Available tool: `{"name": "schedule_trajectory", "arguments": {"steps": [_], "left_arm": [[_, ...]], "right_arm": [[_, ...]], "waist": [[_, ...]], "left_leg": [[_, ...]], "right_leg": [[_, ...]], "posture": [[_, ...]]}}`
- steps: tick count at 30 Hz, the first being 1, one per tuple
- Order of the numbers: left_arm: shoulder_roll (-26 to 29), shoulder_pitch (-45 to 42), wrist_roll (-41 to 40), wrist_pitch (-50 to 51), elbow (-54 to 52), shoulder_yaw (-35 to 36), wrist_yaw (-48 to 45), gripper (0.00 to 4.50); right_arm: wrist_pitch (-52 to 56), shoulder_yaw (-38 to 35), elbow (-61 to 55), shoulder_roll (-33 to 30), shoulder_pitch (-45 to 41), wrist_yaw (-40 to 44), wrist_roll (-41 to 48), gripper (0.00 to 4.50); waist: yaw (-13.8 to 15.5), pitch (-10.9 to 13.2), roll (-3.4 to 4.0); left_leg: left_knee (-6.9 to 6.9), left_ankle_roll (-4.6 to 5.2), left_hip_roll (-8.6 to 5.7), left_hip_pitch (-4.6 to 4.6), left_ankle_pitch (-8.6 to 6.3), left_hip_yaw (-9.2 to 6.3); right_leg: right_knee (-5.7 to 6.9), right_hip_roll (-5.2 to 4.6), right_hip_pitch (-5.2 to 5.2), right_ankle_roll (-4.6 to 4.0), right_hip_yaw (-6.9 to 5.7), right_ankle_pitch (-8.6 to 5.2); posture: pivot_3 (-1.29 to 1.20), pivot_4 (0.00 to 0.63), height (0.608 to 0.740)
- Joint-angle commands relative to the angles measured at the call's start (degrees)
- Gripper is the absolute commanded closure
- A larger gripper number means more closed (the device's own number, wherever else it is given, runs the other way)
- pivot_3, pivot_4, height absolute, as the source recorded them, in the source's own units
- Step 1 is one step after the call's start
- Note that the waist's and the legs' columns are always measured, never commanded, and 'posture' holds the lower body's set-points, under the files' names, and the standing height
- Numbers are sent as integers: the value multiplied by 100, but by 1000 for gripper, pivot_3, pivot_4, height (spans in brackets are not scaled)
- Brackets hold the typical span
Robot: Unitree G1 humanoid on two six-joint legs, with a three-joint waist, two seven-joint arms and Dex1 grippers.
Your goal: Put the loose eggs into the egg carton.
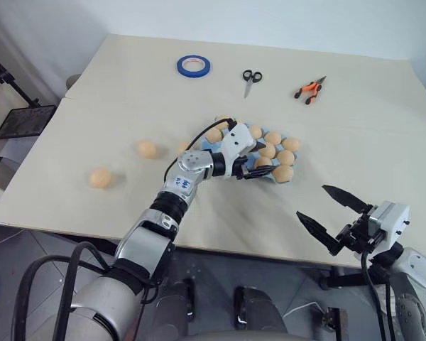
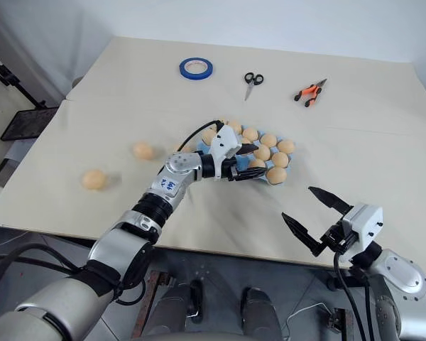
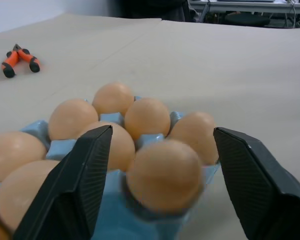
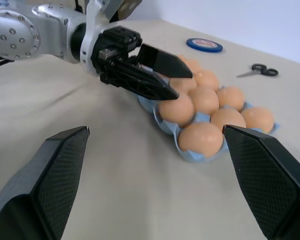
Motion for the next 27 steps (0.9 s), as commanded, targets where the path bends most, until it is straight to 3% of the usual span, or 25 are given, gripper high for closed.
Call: {"name": "schedule_trajectory", "arguments": {"steps": [1,7,11,15,23,27], "left_arm": [[165,334,-160,41,-782,116,-192,1138],[1007,1791,-620,413,-2991,393,-552,1138],[1625,2841,-905,511,-4028,841,-489,38],[2183,4051,-1212,590,-4771,1379,-489,38],[2357,5393,-1712,594,-5168,2980,612,38],[2358,5587,-1875,798,-5408,3160,800,38]], "right_arm": [[-76,67,36,-41,-209,64,1,0],[-68,338,366,-71,-665,344,22,0],[-88,545,660,-98,-1061,612,16,0],[-133,694,992,-146,-1409,927,9,0],[-347,874,1489,-102,-1887,1311,-104,0],[-493,862,1717,-68,-2048,1438,-76,0]], "waist": [[-8,0,0],[-89,-1,1],[-172,-1,3],[-177,-7,13],[-150,-9,17],[-135,-9,17]], "left_leg": [[0,1,0,0,1,0],[-1,2,7,3,3,0],[-3,2,12,17,5,1],[-5,-1,15,34,4,-3],[-44,-4,16,19,2,-2],[-69,-4,13,18,2,3]], "right_leg": [[1,0,1,0,0,0],[12,2,0,0,4,0],[18,2,9,0,10,0],[12,-2,29,-4,15,-1],[-26,-24,22,-23,40,-11],[-52,-24,19,-14,35,-6]], "posture": [[0,150,740],[0,150,740],[0,150,740],[0,150,740],[0,150,740],[0,150,740]]}}
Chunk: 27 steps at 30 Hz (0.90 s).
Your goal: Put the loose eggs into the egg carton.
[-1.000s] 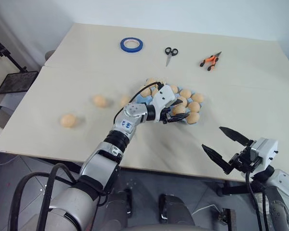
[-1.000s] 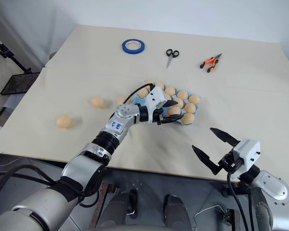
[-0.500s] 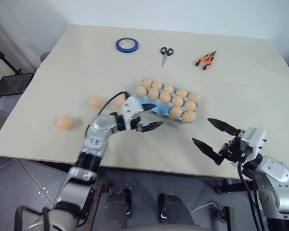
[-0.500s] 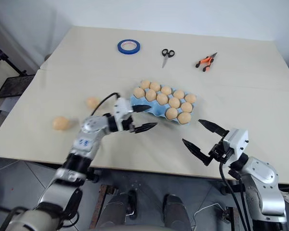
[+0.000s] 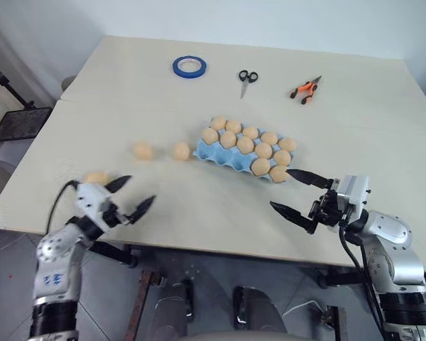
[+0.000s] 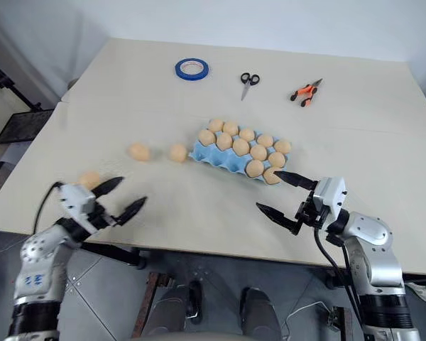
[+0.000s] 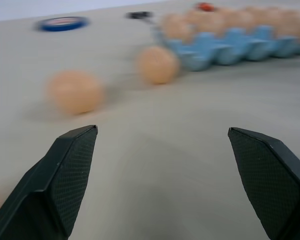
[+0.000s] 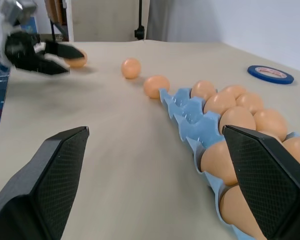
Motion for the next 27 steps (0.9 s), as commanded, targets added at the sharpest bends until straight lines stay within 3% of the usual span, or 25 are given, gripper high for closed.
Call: {"name": "schedule_trajectory", "arguments": {"steps": [1,7,12,20,27], "left_arm": [[12,82,-223,96,-403,130,186,38],[7,-105,-157,308,-507,-173,323,38],[-106,-964,107,520,-246,-749,571,38],[-509,-2534,774,559,1199,-1560,897,38],[-835,-3382,1011,378,2413,-1610,1310,38]], "right_arm": [[-202,-88,53,25,-134,146,108,0],[-360,-91,142,127,-148,297,193,0],[-161,-188,46,267,-86,99,400,0],[-131,-101,-246,262,138,-36,304,0],[-140,-66,-499,297,329,-220,285,0]], "waist": [[7,0,0],[-10,0,0],[19,0,0],[-7,-1,0],[6,0,-2]], "left_leg": [[-2,0,0,0,0,0],[-14,-1,0,2,0,7],[-14,-4,1,1,2,8],[-6,2,-1,8,1,51],[48,5,17,1,1,70]], "right_leg": [[-3,0,0,0,-3,0],[-10,1,-1,3,-4,2],[-9,1,0,6,-11,3],[4,2,-9,25,-46,14],[66,2,-33,24,-71,13]], "posture": [[0,150,740],[0,150,740],[0,150,740],[0,150,740],[0,150,740]]}}
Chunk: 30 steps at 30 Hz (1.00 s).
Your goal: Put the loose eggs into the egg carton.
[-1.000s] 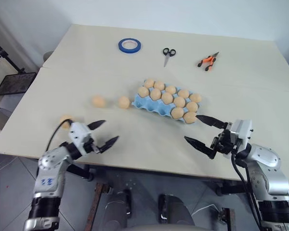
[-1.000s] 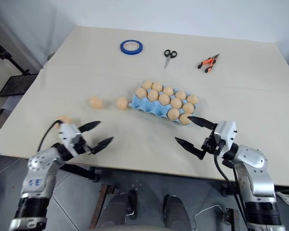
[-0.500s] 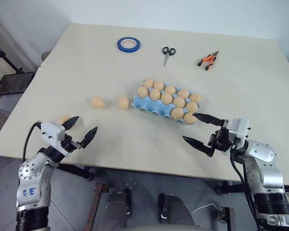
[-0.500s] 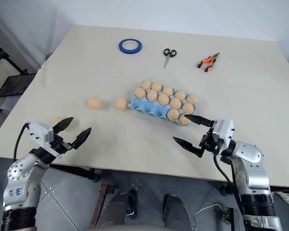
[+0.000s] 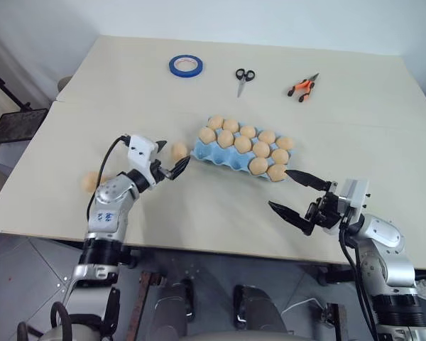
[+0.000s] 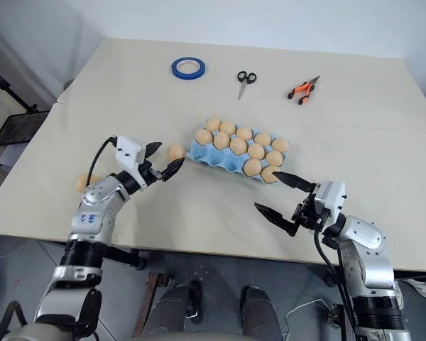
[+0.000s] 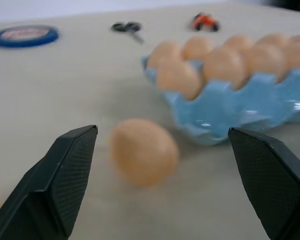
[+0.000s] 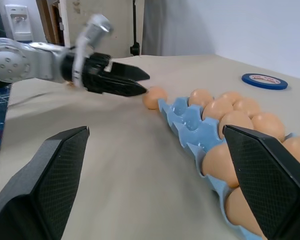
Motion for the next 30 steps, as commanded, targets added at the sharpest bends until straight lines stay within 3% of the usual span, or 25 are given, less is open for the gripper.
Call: {"name": "schedule_trajectory", "arguments": {"steps": [1,8,16,27,30], "left_arm": [[-115,-349,34,-240,329,135,247,38],[-192,-546,25,-266,707,139,231,38],[-265,-982,288,-359,1313,150,871,38],[-270,-1144,417,113,1598,-75,631,38],[-256,-1222,439,183,1697,-70,597,650]], "right_arm": [[-38,-80,-343,22,116,-124,31,0],[-71,-83,-466,17,259,-279,20,0],[-89,-43,-449,36,253,-304,32,0],[-125,-38,-392,65,233,-311,25,0],[-135,-34,-372,83,214,-324,16,0]], "waist": [[0,0,-1],[-7,0,-1],[6,0,-1],[5,1,-2],[5,1,-2]], "left_leg": [[2,0,0,0,0,0],[2,0,7,0,0,9],[3,0,9,-1,0,10],[1,0,10,-4,0,12],[1,0,10,-4,0,12]], "right_leg": [[0,-1,1,-1,1,3],[-2,-1,-5,-4,11,11],[-2,0,-6,-5,9,10],[-3,2,-9,-5,7,10],[-3,2,-8,-5,7,10]], "posture": [[0,150,740],[0,150,740],[0,150,740],[0,150,740],[0,150,740]]}}
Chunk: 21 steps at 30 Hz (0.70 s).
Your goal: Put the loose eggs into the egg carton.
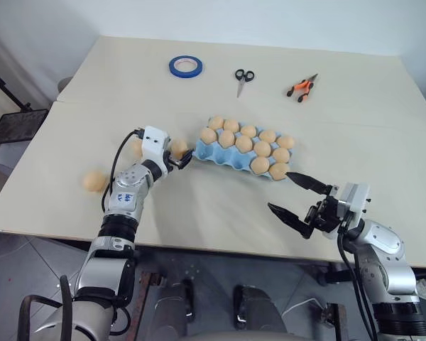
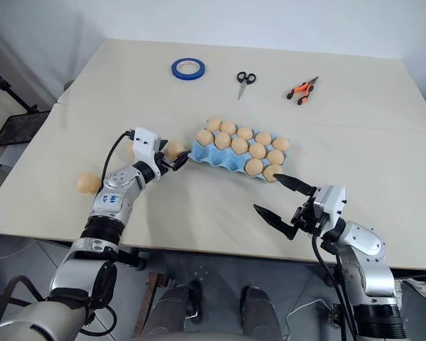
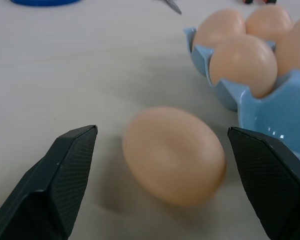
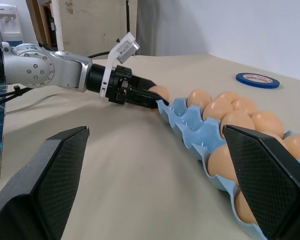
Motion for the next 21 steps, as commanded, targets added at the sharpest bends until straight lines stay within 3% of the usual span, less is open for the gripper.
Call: {"name": "schedule_trajectory", "arguments": {"steps": [1,6,11,16,21], "left_arm": [[38,-203,51,34,24,-5,-48,990],[73,-229,-45,-205,-37,100,-229,2370],[139,-253,-384,-1005,-631,109,-1191,2435],[87,-363,-484,-916,-1075,-447,-2440,2435],[-292,-694,-277,-739,-694,-942,-2936,2435]], "right_arm": [[-120,-65,-130,55,-40,-30,15,0],[-122,-63,-122,68,-54,-44,-1,0],[-110,-85,-117,55,-55,-27,-9,0],[-126,-173,-59,14,-94,-81,-43,0],[-99,-481,-63,-177,52,-122,2,0]], "waist": [[0,0,0],[-4,0,0],[-3,0,-1],[9,0,0],[35,0,-1]], "left_leg": [[0,0,0,0,0,0],[0,0,0,-1,0,0],[-2,0,1,-2,0,2],[-3,0,1,-2,0,8],[-1,4,-7,-5,-2,8]], "right_leg": [[0,0,0,0,0,0],[-2,0,0,0,1,0],[-3,0,-2,0,0,0],[-5,0,-1,0,3,0],[-11,-4,0,0,4,0]], "posture": [[0,150,740],[0,150,740],[0,150,740],[0,150,740],[0,150,740]]}}
